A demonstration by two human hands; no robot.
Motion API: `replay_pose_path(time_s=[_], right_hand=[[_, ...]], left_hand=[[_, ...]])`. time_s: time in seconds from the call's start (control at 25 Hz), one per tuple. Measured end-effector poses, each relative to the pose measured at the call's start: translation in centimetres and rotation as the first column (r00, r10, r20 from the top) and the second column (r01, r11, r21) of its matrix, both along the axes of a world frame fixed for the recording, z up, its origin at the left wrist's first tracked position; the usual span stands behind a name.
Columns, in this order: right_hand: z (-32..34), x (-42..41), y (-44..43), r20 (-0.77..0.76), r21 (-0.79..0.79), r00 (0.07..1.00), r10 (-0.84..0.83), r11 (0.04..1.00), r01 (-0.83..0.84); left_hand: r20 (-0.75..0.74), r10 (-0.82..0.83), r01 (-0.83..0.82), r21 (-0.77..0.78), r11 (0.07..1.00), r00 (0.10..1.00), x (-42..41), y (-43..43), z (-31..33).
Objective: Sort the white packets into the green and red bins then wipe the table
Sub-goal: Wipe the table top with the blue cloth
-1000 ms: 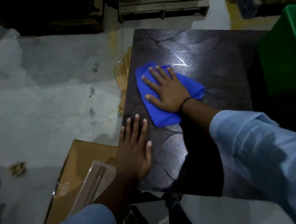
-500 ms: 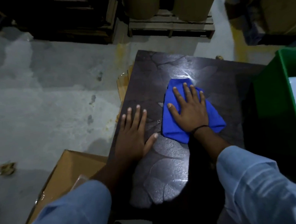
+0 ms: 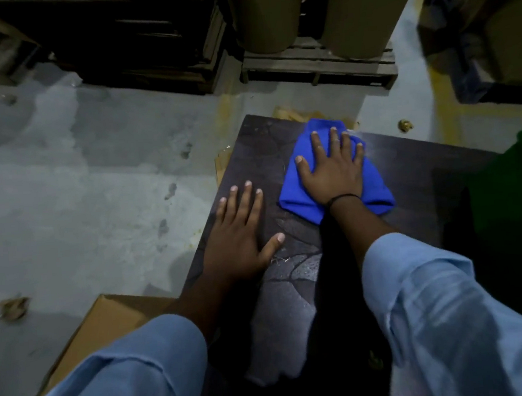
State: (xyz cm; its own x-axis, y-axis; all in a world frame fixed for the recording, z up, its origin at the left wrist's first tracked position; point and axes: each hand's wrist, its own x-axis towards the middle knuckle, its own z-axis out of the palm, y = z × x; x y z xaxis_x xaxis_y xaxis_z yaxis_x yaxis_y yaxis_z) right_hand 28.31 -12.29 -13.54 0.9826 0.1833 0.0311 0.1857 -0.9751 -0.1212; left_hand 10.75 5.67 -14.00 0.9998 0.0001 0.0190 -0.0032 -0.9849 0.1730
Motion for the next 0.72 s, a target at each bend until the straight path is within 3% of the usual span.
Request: replay_pose_path(time_s=[0.08, 0.16, 0.2, 0.32, 0.36, 0.44, 0.48, 0.52, 0.6, 0.68, 0.72], right_hand=[[0.0, 1.2, 3.3, -0.02, 0.007, 0.999, 0.047, 0.999, -0.047], [0.0, 1.1, 5.9, -0.008, -0.008, 0.979, 0.202, 0.979, -0.202], [-0.1, 0.9, 6.1, -0.003, -0.016, 0.944, 0.331, 0.943, -0.331], [0.1, 2.7, 3.9, -0.011, -0.041, 0.719, 0.695, 0.718, -0.695], [0.1, 4.1, 3.3, -0.007, -0.042, 0.734, 0.679, 0.733, -0.679], [0.3, 6.2, 3.1, -0.006, -0.003, 0.933, 0.361, 0.933, -0.361], [0.1, 6.3, 3.9, -0.022, 0.005, 0.981, 0.195, 0.981, -0.195], [0.1, 5.6, 5.0, -0.022, 0.007, 0.99, 0.139, 0.99, -0.139], [0.1, 2.8, 6.0, 0.007, 0.015, 0.94, 0.341, 0.94, -0.341], [0.3, 1.5, 3.7, 0.007, -0.013, 0.811, 0.585, 0.811, -0.585], [0.4, 2.1, 2.0, 0.009, -0.025, 0.797, 0.604, 0.797, -0.603]], left_hand=[[0.017, -0.004, 0.004, -0.012, 1.0, 1.0, 0.0, 0.0, 0.1], [0.028, -0.01, 0.01, -0.02, 1.0, 1.0, 0.0, -0.1, 0.1], [0.024, -0.014, 0.014, -0.021, 1.0, 1.0, 0.0, -0.2, 0.1], [0.035, -0.003, 0.003, 0.0, 1.0, 0.999, 0.1, 0.0, 0.2], [0.027, -0.002, 0.002, 0.008, 1.0, 1.0, 0.1, 0.0, 0.3], [0.016, -0.001, 0.001, 0.01, 1.0, 1.0, 0.1, 0.0, 0.4], [0.016, 0.003, -0.003, 0.008, 1.0, 1.0, 0.1, 0.0, 0.4], [0.015, 0.005, -0.005, 0.001, 1.0, 1.0, 0.1, 0.0, 0.4], [0.014, -0.001, 0.002, -0.029, 1.0, 1.0, 0.1, 0.0, 0.5], [0.017, 0.004, -0.003, -0.037, 0.999, 1.0, 0.1, -0.2, 0.5], [0.022, 0.007, -0.006, -0.036, 0.999, 1.0, 0.0, -0.2, 0.5]])
